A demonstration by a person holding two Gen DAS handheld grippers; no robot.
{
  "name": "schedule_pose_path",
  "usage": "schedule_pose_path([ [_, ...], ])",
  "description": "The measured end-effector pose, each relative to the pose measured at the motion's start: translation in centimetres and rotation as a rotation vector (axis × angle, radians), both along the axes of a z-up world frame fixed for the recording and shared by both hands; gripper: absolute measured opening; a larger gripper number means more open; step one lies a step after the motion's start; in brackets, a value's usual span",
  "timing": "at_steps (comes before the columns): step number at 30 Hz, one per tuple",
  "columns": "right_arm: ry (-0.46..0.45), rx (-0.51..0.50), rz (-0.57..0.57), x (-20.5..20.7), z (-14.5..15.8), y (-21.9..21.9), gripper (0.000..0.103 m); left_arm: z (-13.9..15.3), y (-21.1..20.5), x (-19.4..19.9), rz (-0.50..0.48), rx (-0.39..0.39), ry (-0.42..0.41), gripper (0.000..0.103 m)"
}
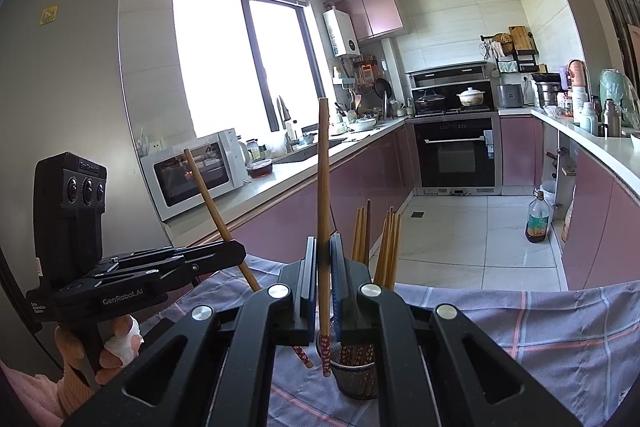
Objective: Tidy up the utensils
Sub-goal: 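Lower the right tool's chopstick into the cup beside the left tool's chopstick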
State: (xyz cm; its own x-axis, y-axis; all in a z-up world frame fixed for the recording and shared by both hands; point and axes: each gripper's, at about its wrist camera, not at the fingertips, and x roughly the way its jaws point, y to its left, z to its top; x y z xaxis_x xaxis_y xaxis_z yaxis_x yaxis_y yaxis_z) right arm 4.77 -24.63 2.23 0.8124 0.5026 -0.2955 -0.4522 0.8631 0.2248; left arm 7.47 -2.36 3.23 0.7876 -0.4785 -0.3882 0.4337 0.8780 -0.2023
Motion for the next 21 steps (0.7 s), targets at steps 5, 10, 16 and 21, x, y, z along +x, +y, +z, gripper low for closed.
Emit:
schedule_pose_path([
  [5, -0.004, -0.001, -0.003, 0.27, 0.26, 0.03, 0.005, 0.29, -0.14, 0.0, 0.0, -0.002, -0.008, 0.008],
  [10, -0.007, -0.001, -0.007, 0.38, 0.22, 0.0, 0.005, 0.32, -0.02, 0.0, 0.003, -0.005, -0.016, 0.008],
  [16, -0.01, -0.002, -0.013, 0.71, 0.32, 0.14, 0.005, 0.29, -0.02, -0.07, 0.004, -0.006, -0.017, 0.008],
  [21, -0.006, 0.005, -0.014, 1.02, 0.27, 0.18, 0.005, 0.27, 0.13, -0.25, 0.006, -0.008, -0.019, 0.008],
])
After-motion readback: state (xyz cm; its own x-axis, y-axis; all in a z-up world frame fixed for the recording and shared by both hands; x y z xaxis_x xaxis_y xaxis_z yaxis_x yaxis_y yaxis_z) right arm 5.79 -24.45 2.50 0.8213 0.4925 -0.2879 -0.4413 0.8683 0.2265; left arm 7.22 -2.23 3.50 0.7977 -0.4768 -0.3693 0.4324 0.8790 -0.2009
